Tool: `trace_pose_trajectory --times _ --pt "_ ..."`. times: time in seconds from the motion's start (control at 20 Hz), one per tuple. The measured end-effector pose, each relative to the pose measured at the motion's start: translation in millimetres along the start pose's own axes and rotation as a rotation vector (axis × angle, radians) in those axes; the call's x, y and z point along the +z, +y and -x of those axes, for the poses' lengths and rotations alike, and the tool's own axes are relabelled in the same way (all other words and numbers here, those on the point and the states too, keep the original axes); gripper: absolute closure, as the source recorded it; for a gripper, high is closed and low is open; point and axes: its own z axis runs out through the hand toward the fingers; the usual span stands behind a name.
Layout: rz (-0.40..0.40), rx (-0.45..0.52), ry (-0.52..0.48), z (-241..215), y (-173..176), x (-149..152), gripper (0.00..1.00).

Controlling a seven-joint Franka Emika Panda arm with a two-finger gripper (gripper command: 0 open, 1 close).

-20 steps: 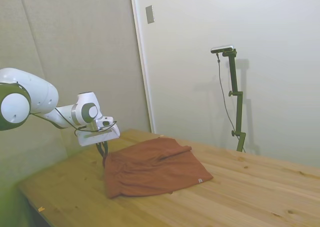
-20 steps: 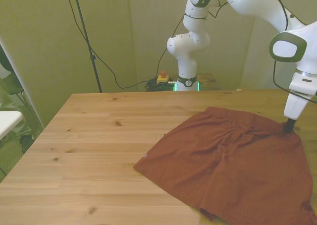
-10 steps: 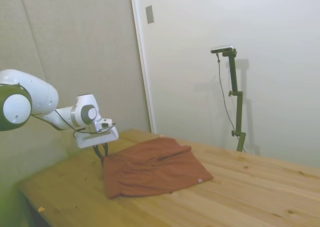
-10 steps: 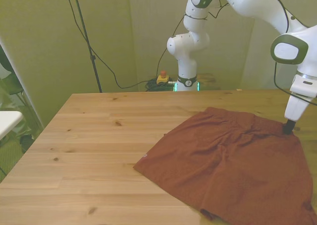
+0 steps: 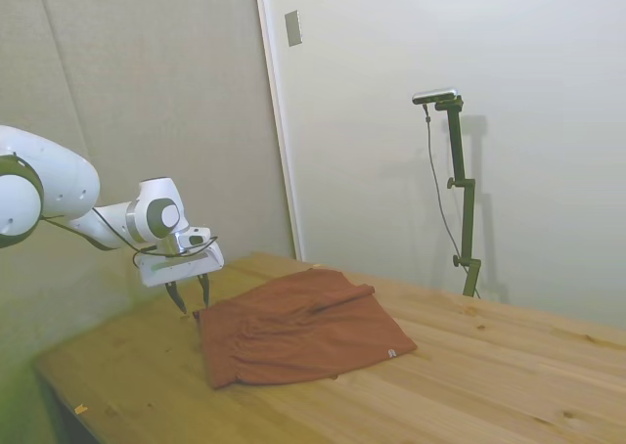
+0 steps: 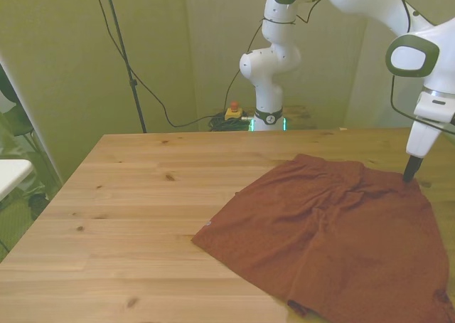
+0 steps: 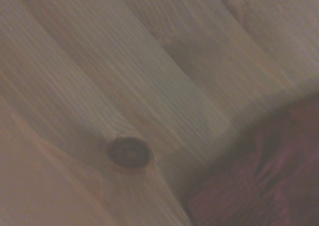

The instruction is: Unfold the shorts

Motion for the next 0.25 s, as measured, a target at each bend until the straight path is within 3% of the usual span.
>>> trace_pose_trajectory --times 0.25 --pt "-0.012 0.005 0.029 20 10 -39 0.0"
